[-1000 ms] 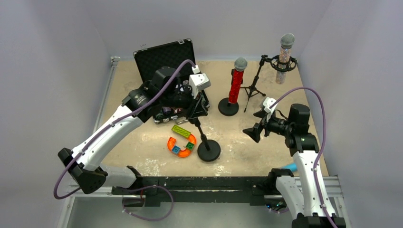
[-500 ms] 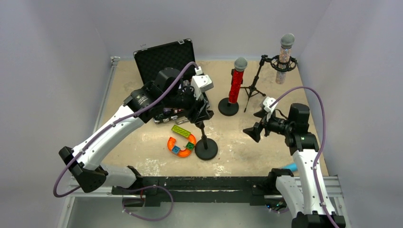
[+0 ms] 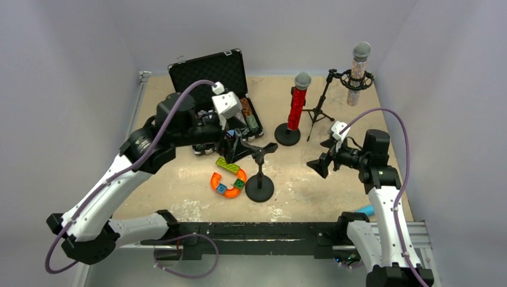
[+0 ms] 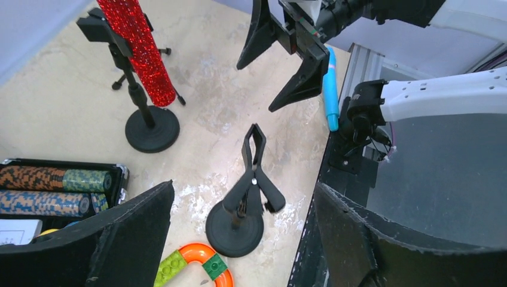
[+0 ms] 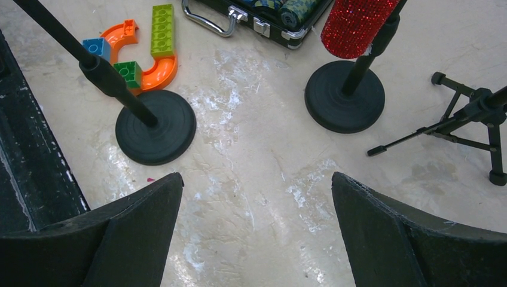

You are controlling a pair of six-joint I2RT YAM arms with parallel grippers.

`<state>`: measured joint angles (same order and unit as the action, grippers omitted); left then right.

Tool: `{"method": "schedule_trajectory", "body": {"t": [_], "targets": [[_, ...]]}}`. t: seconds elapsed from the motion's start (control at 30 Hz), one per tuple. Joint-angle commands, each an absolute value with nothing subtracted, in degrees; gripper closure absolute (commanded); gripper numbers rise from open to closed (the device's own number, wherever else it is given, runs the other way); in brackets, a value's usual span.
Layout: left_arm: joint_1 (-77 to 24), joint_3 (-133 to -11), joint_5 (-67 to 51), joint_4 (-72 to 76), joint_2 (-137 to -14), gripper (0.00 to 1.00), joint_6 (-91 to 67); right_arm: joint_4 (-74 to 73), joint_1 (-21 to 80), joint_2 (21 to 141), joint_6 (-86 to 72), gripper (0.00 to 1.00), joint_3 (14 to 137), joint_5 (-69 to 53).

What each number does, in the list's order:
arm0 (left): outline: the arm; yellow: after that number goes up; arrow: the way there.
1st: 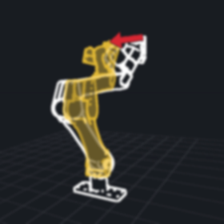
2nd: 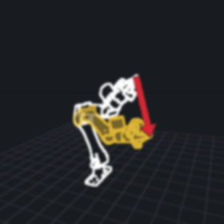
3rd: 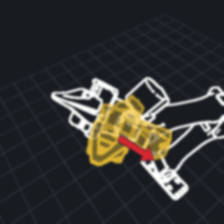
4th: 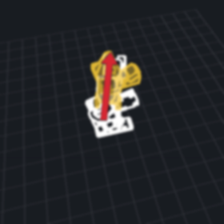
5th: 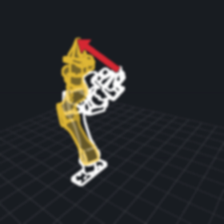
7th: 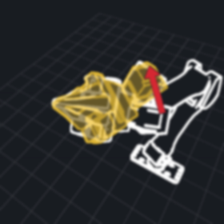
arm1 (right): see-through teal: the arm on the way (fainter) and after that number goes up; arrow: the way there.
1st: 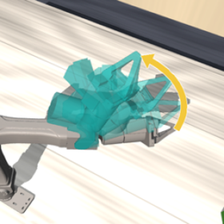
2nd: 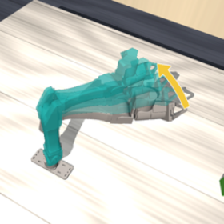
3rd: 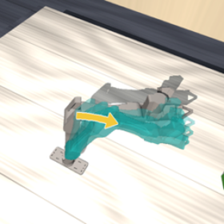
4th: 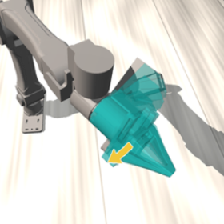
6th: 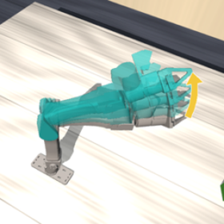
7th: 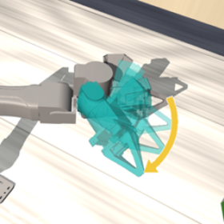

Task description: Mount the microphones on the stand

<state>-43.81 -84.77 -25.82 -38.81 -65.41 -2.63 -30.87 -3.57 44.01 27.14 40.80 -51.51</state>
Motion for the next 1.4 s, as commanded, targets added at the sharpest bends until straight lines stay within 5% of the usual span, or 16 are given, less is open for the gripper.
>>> {"method": "schedule_trajectory", "body": {"t": [0.0,0.3,0.67,0.93,1.37], "targets": [[-42.9,-80.2,-24.7,-32.7,-57.7,0.09,-4.7,-31.3,-4.0,44.1,28.5,0.02,41.1,-51.4],[-42.4,-58.6,-11.5,-27.1,-40.0,0.01,-6.5,-32.1,-5.3,42.7,30.4,0.02,40.8,-53.1],[-42.3,-46.5,4.7,-39.8,-31.9,0.01,-1.4,-38.4,-6.1,45.6,33.5,0.03,45.3,-47.2],[-40.9,-40.7,2.8,-34.5,-27.5,0.01,-1.5,-50.7,-9.4,48.9,41.6,0.02,51.4,-29.8],[-40.6,-39.5,3.3,-33.7,-24.2,0.01,-1.7,-63.5,-24.7,55.0,68.6,0.05,52.2,-18.5]]}}
